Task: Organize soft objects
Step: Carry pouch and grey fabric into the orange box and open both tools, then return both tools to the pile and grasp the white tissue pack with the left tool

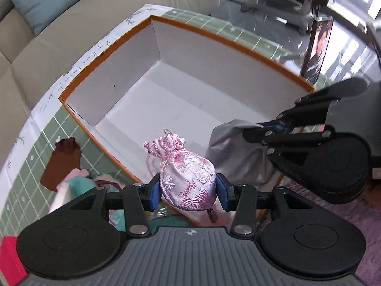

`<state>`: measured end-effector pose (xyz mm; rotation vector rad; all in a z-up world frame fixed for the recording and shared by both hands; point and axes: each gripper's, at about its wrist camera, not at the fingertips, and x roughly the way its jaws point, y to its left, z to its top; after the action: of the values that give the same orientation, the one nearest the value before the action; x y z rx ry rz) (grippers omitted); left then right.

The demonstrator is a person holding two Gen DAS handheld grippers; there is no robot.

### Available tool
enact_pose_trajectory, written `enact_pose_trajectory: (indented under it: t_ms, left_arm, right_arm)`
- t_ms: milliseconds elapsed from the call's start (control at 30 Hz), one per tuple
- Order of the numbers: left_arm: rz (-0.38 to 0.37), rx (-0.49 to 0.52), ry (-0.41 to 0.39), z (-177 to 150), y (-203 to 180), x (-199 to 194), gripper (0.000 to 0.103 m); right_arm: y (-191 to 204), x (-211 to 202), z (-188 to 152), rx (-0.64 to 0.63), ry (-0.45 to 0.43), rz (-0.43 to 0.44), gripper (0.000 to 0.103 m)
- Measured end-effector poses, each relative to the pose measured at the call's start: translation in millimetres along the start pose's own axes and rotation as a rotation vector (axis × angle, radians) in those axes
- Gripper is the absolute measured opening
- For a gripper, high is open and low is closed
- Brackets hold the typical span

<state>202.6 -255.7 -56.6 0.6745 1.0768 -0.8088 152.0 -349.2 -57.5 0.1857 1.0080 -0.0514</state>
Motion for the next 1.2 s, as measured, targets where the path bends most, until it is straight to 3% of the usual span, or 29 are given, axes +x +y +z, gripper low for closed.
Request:
enact_pose_trajectory:
  t_ms: [233, 467, 600, 633, 733, 967, 1200]
  left_arm:
    - [-0.027, 0.057, 0.099, 3.9, -8.1, 14.7, 0.053]
    - [-0.012, 0.058, 0.092, 2.0, -10.0, 16.0, 0.059]
    - [-0.016, 0.078, 0.071, -0.3, -9.9, 9.3, 0.061]
    - [-0.02, 0.077, 0.064, -0.6, -9.9, 6.5, 0.064]
    - [-0.023, 0.082, 0.025, -3.4, -8.1, -5.7, 0.073]
    - [-0.012, 0.056, -0.072, -15.9, 3.3, -45.0, 0.073]
    - [0.042, -0.068, -0.266, -44.8, 25.2, -95.8, 0.074]
  right_arm:
    - [6.4, 18.6, 7.6, -0.101, 0.089, 0.005, 0.003]
    - [9.7, 25.5, 5.8, -0.134, 0.129, 0.011, 0.006]
    - [8.5, 21.3, 6.1, -0.136, 0.121, -0.006, 0.04]
    - [7.3, 19.6, 6.2, -0.137, 0.111, -0.009, 0.042]
    - [6.2, 13.4, 7.4, -0.135, 0.091, -0.008, 0.044]
    - [9.2, -6.6, 11.8, -0.122, 0.041, -0.019, 0.049]
    - [28.8, -44.5, 19.6, -0.111, -0.08, -0.018, 0.053]
